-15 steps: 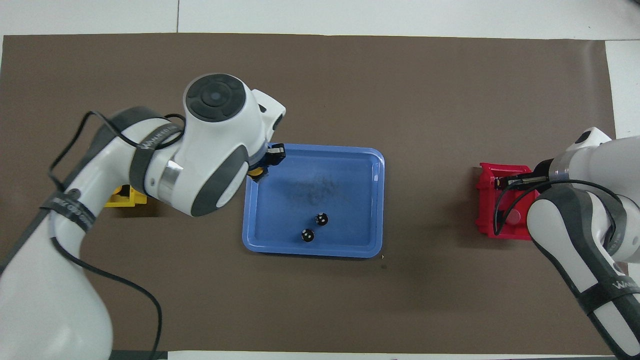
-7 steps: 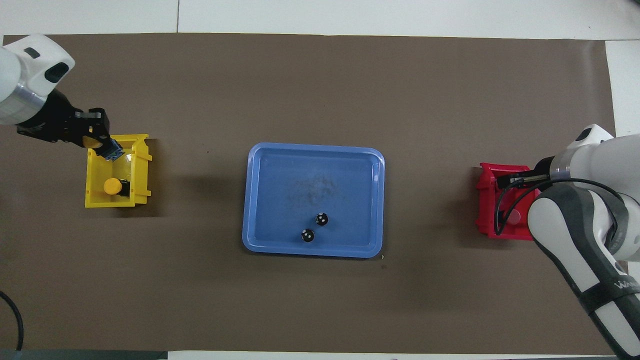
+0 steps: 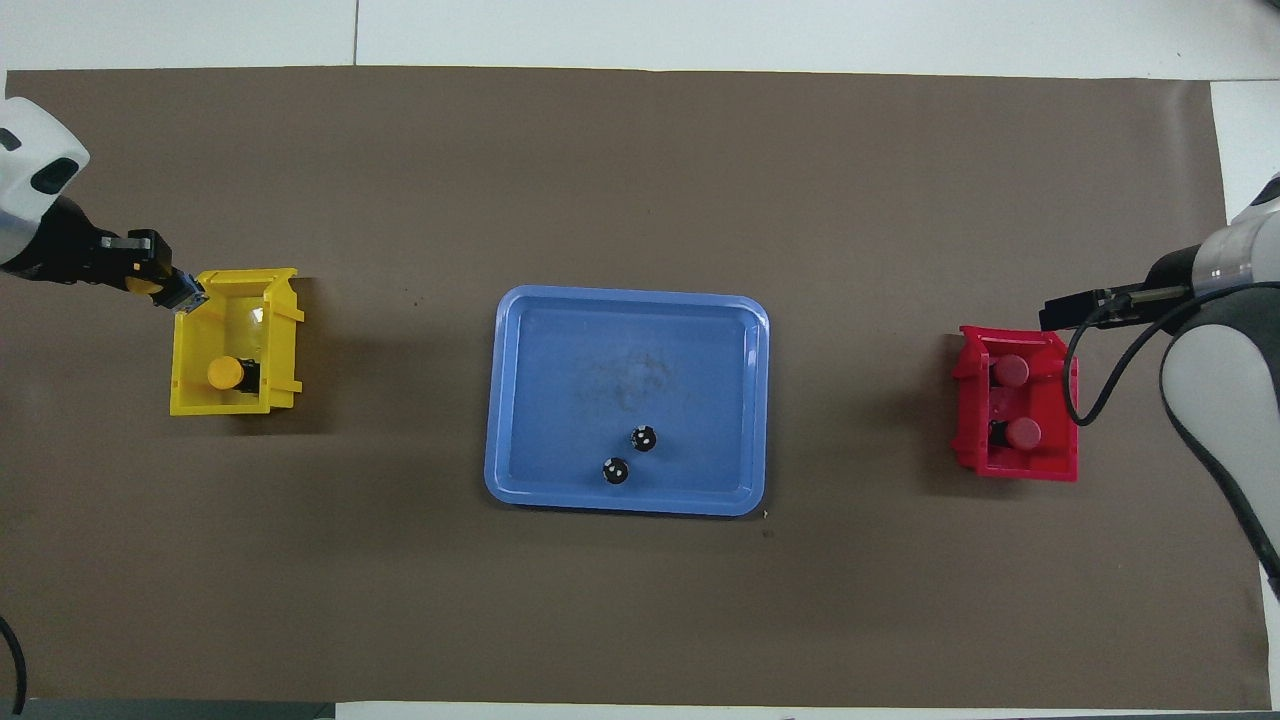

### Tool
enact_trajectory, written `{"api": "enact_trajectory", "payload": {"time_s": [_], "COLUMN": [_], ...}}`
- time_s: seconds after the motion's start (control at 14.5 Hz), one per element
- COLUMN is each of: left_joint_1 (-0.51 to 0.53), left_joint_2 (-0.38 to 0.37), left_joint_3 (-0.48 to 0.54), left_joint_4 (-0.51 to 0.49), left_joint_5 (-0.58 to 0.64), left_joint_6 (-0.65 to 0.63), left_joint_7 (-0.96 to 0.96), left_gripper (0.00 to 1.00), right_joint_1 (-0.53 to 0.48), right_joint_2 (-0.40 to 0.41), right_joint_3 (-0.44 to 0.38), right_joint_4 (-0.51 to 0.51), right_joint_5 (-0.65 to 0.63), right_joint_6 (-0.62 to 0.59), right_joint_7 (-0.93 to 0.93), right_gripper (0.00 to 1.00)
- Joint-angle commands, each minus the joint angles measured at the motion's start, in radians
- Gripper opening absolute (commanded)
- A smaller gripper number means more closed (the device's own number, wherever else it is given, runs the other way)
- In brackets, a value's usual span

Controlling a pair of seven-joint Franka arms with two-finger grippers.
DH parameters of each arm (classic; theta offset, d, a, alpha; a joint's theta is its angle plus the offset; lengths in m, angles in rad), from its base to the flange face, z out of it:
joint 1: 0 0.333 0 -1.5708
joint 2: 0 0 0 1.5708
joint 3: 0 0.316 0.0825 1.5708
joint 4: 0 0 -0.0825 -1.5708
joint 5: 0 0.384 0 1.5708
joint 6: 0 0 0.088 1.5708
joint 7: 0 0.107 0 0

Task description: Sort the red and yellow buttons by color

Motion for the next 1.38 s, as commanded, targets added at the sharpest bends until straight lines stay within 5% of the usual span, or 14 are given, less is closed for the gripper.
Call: {"api": "enact_trajectory", "payload": {"time_s": [0.0,0.21,0.62,0.76,0.83,1.1,1.31], "left_joint_1": [0.009,0.005,-0.004,-0.004,-0.004,-0.004,-0.006], "left_joint_2": [-0.043,-0.040,0.018,0.038,0.041,0.043,0.044], "left_joint_3": [-0.010,-0.011,-0.010,-0.010,-0.010,-0.010,-0.010], "left_joint_4": [-0.097,-0.171,-0.190,-0.193,-0.196,-0.200,-0.185], "left_joint_5": [-0.009,-0.009,-0.009,-0.009,-0.009,-0.009,-0.009], "left_joint_6": [0.081,0.172,0.284,0.308,0.310,0.305,0.292], "left_joint_7": [0.014,0.013,0.011,0.011,0.014,0.014,0.013], "left_gripper": [0.02,0.02,0.02,0.02,0.05,0.57,0.61], "right_joint_1": [-0.012,-0.029,-0.017,0.184,0.222,0.362,0.459], "right_joint_2": [0.016,0.016,0.061,0.074,0.081,0.035,0.016], "right_joint_3": [-0.001,-0.002,-0.019,-0.240,-0.293,-0.399,-0.481], "right_joint_4": [0.140,0.269,0.415,0.494,0.530,0.425,0.388], "right_joint_5": [-0.010,-0.069,-0.077,-0.100,-0.093,-0.103,-0.105], "right_joint_6": [-0.134,-0.304,-0.436,-0.532,-0.547,-0.496,-0.499], "right_joint_7": [0.085,0.090,0.088,0.088,0.085,0.110,0.118], "right_gripper": [1.00,1.00,1.00,1.00,1.00,1.00,1.00]}}
